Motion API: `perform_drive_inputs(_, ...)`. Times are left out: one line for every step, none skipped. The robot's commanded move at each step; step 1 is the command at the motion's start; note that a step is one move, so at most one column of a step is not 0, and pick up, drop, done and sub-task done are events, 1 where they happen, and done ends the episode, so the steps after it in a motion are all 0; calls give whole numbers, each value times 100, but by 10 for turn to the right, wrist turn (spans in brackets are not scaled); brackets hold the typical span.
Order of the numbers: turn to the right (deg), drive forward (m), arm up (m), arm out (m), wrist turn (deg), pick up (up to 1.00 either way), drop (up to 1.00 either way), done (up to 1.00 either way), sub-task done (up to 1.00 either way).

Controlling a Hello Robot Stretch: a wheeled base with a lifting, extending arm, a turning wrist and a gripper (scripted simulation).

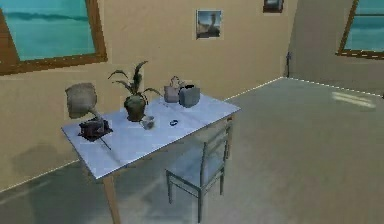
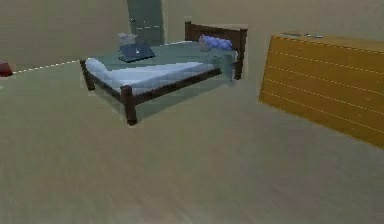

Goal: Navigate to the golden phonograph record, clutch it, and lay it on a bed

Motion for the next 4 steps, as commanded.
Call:
perform_drive_inputs(-180,0,0,0,0,0,0,0,0)
perform_drive_inputs(0,10,0,0,0,0,0,0,0)
perform_drive_inputs(180,0,0,0,0,0,0,0,0)
perform_drive_inputs(0,45,0,0,0,0,0,0,0)
